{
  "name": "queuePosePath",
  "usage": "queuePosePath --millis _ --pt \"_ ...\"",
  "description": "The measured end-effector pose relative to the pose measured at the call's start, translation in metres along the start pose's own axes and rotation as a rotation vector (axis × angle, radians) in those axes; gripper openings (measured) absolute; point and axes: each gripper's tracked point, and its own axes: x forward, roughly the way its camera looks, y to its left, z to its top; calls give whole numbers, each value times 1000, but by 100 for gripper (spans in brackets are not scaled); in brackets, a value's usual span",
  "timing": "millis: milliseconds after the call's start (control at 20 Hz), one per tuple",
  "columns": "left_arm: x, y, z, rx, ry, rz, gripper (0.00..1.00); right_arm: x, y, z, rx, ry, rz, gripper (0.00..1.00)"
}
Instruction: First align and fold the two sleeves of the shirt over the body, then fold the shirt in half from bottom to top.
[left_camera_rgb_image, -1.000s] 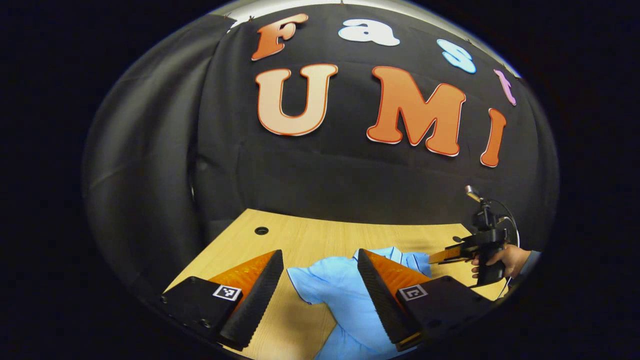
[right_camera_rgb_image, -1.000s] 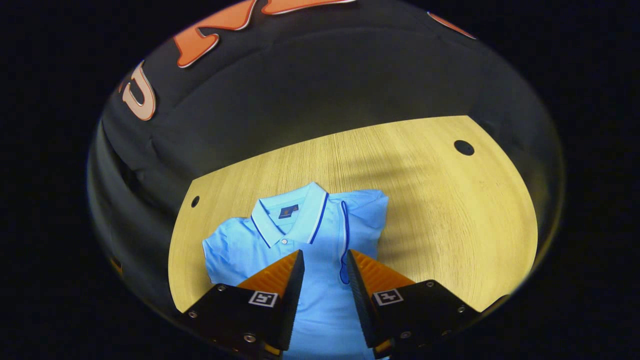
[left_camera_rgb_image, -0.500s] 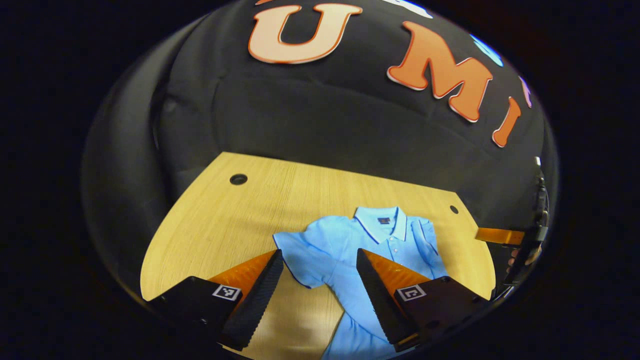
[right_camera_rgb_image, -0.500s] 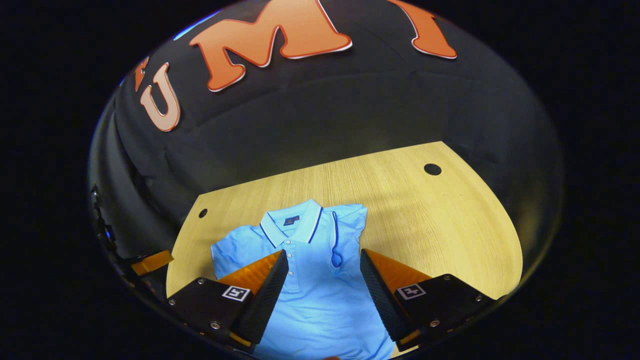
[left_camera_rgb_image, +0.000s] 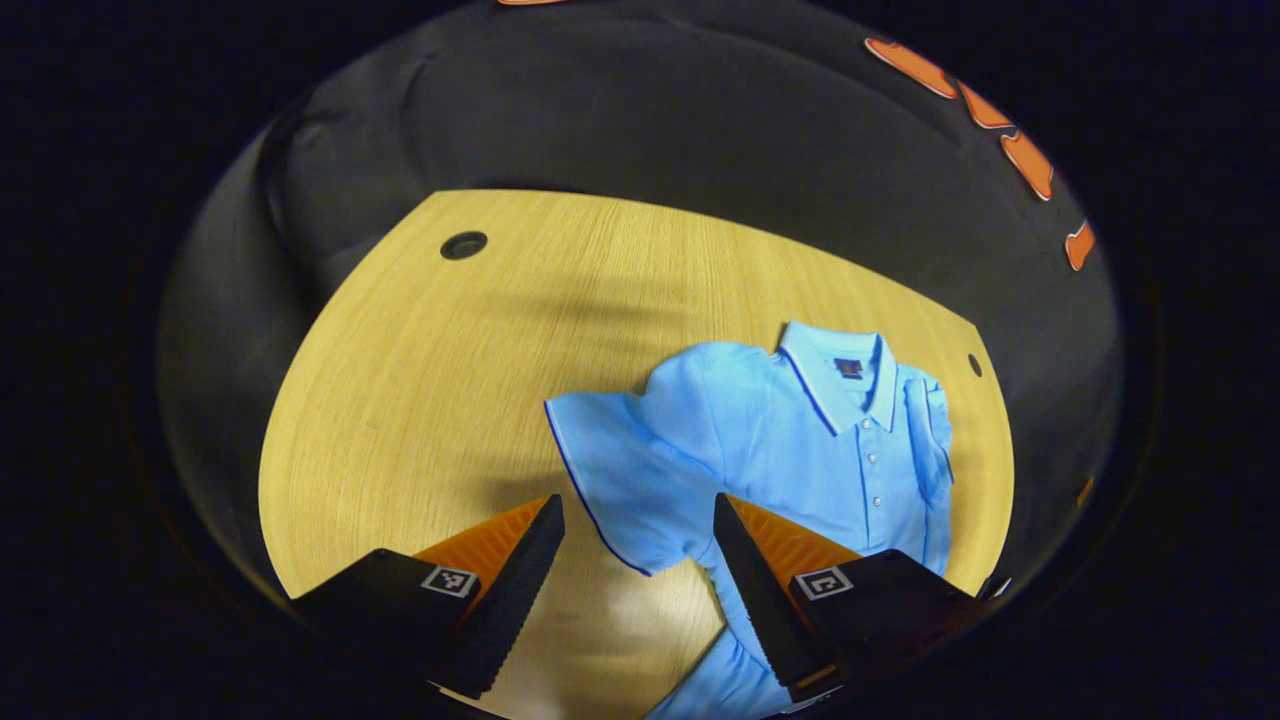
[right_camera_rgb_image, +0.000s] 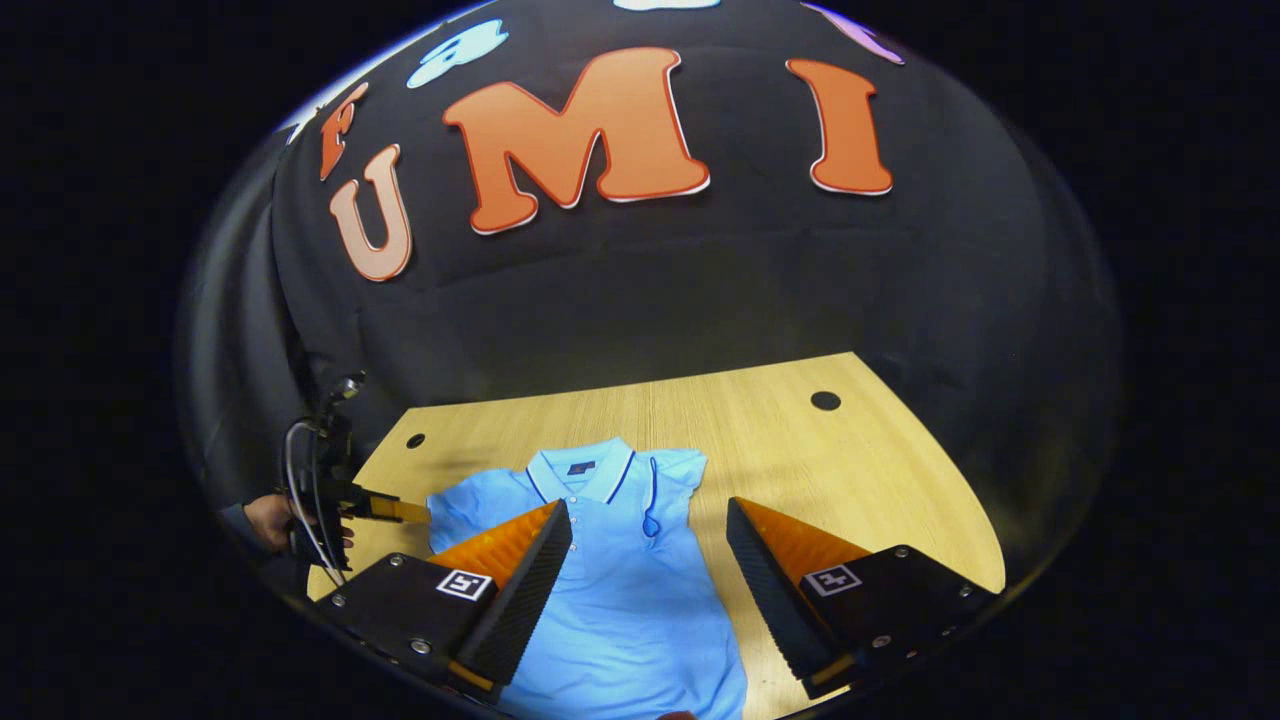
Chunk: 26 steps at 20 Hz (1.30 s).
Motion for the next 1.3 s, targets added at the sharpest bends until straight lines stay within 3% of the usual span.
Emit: queuePosePath --millis 150,400,600,650,700,900,1050,1300 --pt "17 -2 -6 -5 64 33 99 -18 -16 11 -45 -89 -30 98" --pt "38 5 -4 -41 120 86 100 -43 -29 12 -83 -138 -63 97" --pt "53 9 -6 -36 143 140 84 -58 -37 9 -68 -140 -80 97" --pt "53 7 -1 -22 129 139 73 -62 -39 8 -68 -141 -84 97" --pt "53 5 4 -19 114 132 68 -67 -44 7 -69 -143 -95 97" --pt "53 -10 4 -16 111 76 16 -81 -57 -4 -39 -128 -126 97" --pt "44 -26 12 1 68 24 10 -89 -63 -11 -6 -118 -148 97" --pt "17 -75 32 104 -4 -63 12 -96 -63 -30 27 -80 -165 97"
